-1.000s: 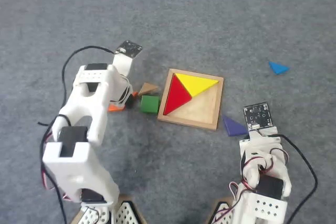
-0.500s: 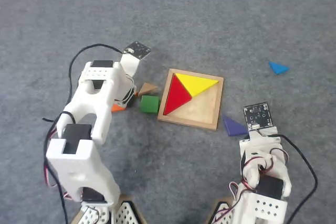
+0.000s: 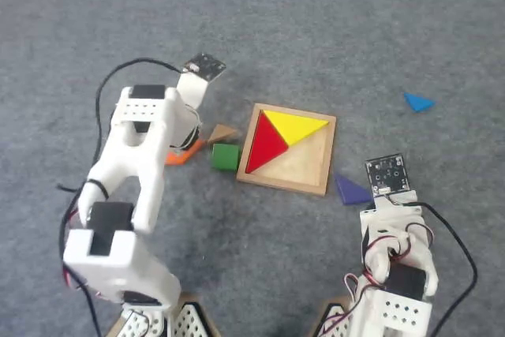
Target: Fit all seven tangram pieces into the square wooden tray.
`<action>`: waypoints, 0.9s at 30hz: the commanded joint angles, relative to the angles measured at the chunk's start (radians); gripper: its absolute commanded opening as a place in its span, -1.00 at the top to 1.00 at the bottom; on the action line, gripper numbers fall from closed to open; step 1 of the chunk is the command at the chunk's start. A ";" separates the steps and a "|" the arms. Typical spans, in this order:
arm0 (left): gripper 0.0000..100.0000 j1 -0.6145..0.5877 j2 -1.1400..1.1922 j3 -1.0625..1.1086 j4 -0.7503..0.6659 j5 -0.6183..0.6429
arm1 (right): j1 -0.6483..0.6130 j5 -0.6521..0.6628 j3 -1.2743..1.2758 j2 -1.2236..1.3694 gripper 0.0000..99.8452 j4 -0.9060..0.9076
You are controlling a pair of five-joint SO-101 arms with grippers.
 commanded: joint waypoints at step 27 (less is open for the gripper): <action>0.89 0.028 0.180 -0.038 -0.043 0.083 | -0.008 0.014 0.017 -0.015 0.98 0.004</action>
